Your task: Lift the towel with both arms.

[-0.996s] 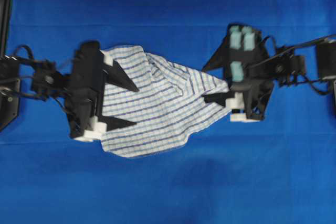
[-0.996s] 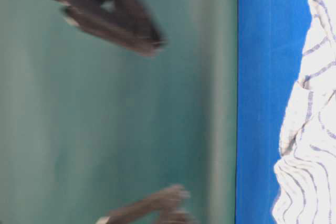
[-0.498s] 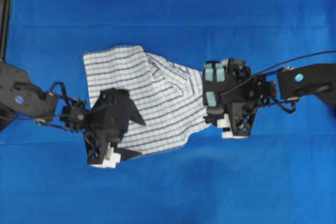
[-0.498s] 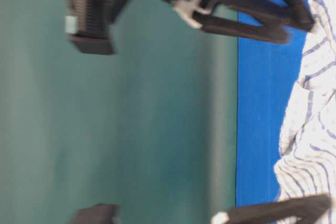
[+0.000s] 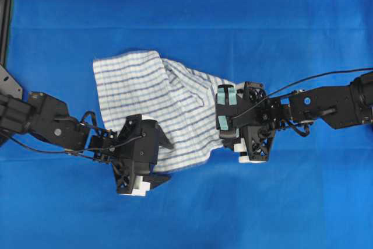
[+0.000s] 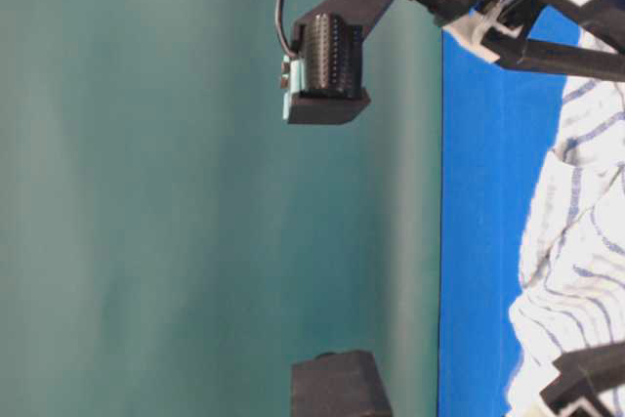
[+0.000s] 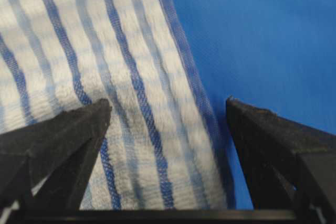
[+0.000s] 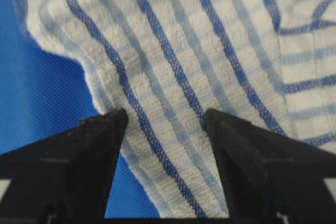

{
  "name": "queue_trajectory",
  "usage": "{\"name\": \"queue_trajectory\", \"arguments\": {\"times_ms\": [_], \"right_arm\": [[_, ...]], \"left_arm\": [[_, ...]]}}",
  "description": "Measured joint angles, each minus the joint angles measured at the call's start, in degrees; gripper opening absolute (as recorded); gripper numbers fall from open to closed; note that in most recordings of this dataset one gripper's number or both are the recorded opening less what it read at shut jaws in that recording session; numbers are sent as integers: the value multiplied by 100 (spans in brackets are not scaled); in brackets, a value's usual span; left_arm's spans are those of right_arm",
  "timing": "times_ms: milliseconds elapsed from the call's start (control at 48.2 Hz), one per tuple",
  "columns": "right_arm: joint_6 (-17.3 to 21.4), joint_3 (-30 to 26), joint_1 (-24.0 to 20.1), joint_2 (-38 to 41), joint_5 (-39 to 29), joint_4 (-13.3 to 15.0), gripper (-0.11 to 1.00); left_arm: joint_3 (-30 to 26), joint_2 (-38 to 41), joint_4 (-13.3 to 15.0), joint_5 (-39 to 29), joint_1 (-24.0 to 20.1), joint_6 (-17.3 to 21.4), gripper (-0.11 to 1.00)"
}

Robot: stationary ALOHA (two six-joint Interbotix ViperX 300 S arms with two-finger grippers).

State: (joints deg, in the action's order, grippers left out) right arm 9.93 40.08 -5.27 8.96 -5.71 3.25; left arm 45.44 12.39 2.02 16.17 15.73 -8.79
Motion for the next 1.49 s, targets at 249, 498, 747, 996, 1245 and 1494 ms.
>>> {"name": "queue_trajectory", "arguments": {"times_ms": [249,498,747,996,1245,1494], "right_arm": [[0,-9,0,35,35,-9,55],[-9,-35,-26,26,0,-9,3],[-53,-35,-9,-571,-369,0,3],[-79,-299,70,-1731,-1187,88,3],[-79,-870,202,-2698,-2171,229,3],[-79,-1652,334,-3305,-2962,633,3]], "left_arm": [[0,9,9,-35,-44,-44,69],[18,-149,18,-483,-79,-53,4],[44,-1187,18,-1406,-202,-53,1],[44,-2769,9,-2294,-686,-62,1],[-123,-4069,-18,-2769,-1090,9,1],[-554,-4896,-35,-3437,-1635,70,1]]}}
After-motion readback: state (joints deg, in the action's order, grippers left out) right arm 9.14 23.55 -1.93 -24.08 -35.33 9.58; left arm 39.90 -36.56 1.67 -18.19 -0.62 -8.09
